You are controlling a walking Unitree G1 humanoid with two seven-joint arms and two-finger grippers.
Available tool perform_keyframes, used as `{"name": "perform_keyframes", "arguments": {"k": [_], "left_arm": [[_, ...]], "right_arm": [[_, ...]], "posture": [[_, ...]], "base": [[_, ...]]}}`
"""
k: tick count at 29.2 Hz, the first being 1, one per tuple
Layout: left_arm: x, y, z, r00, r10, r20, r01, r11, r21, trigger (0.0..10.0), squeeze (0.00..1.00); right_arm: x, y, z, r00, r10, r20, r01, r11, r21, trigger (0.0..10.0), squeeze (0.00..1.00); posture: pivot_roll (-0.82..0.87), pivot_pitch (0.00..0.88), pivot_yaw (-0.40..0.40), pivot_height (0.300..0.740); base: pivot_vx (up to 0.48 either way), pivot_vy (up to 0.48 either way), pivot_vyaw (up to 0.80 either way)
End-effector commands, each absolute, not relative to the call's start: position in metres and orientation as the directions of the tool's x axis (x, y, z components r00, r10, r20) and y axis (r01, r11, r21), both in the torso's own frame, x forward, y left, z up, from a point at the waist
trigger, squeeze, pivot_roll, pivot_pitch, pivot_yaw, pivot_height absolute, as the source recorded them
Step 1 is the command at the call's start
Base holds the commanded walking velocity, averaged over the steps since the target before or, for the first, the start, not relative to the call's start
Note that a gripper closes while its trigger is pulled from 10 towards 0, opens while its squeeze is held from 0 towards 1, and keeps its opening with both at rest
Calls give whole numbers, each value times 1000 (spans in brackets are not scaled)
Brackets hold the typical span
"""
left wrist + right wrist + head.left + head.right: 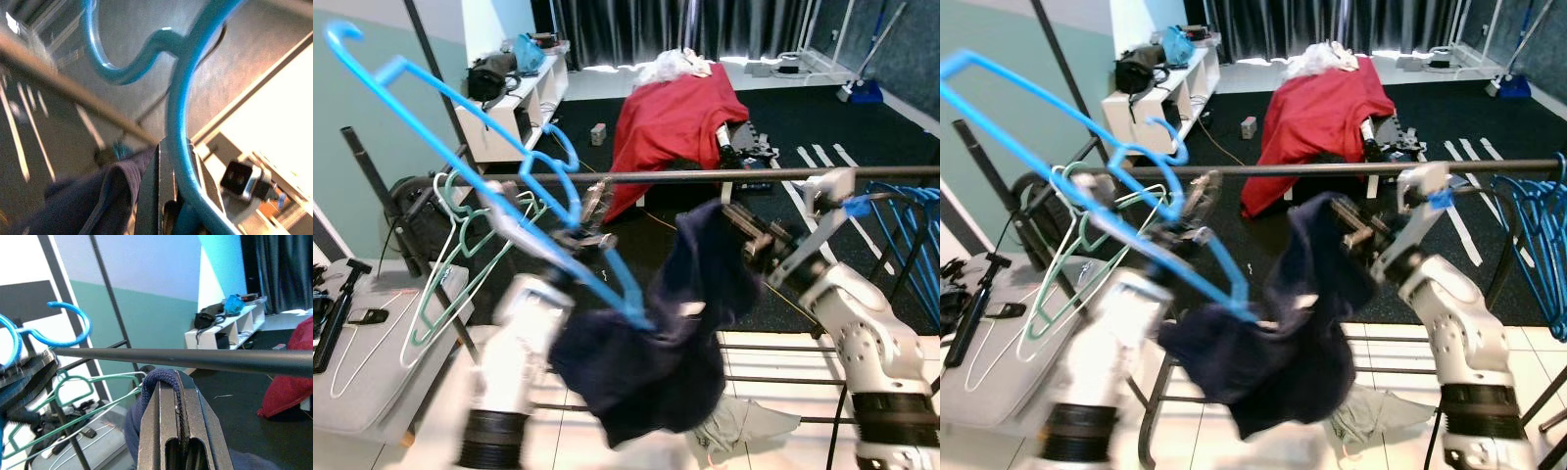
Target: Hang hanger
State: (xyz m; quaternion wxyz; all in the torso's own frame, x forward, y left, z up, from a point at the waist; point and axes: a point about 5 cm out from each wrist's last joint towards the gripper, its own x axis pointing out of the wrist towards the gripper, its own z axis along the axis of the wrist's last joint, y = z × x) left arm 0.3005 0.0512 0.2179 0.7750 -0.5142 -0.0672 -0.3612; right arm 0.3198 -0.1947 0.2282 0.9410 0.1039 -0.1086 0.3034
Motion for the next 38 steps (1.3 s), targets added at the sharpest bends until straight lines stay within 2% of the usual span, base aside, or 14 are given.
{"name": "perform_keyframes", "arguments": {"k": [1,7,10,15,16,21,27,29,30,31,32,33,35,38], "left_arm": [[299,46,209,726,-541,425,584,158,-796,10000,0],[286,57,206,668,-615,419,563,49,-825,10000,0],[229,80,198,385,-773,505,662,-150,-735,10000,0],[209,87,198,280,-794,539,668,-242,-704,10000,0],[187,92,197,154,-821,549,659,-329,-677,10000,0],[145,87,172,-114,-929,352,544,-355,-760,10000,0],[147,87,165,-133,-950,281,551,-307,-776,10000,0],[163,90,157,-35,-977,211,650,-183,-737,10000,0],[192,94,147,146,-985,94,728,42,-684,10000,0],[219,102,139,329,-944,-8,747,265,-610,10000,0],[219,102,139,329,-944,-8,747,265,-610,10000,0],[256,120,135,593,-802,-66,665,534,-522,10000,0],[279,142,130,777,-621,-104,526,731,-435,10000,0],[286,162,123,877,-461,-134,389,847,-362,10000,0]], "right_arm": [[321,-190,234,783,545,300,-598,793,118,0,0],[324,-198,228,823,499,272,-539,836,97,0,0],[330,-226,232,891,350,289,-396,911,116,0,0],[331,-236,238,901,308,306,-356,928,112,0,0],[331,-245,245,906,271,324,-321,940,113,0,0],[333,-249,253,898,269,347,-321,942,102,0,0],[334,-235,249,887,312,340,-362,928,93,0,0],[332,-228,243,881,362,305,-398,915,62,0,0],[327,-219,231,867,446,224,-461,887,18,0,0],[322,-212,219,852,501,150,-505,863,-12,1922,0],[322,-212,219,852,501,150,-505,863,-12,1922,0],[317,-204,200,854,514,88,-516,857,6,10000,0],[313,-197,177,861,509,-1,-509,861,3,10000,0],[307,-190,155,861,504,-67,-503,864,30,10000,0]], "posture": [[-138,0,96,740],[-132,0,104,740],[-126,0,110,740],[-126,0,110,740],[-125,0,104,740],[-121,0,101,740],[-126,0,103,740],[-137,0,111,740],[-137,0,111,740],[-137,0,111,740],[-137,0,111,740],[-149,0,110,740],[-151,0,108,740],[-156,0,105,740]], "base": [[0,0,0],[0,0,0],[0,0,0],[0,0,0],[0,0,0],[0,0,0],[0,0,0],[0,0,0],[0,0,0],[0,0,0],[0,0,0],[0,0,0],[0,0,0],[0,0,0]]}}
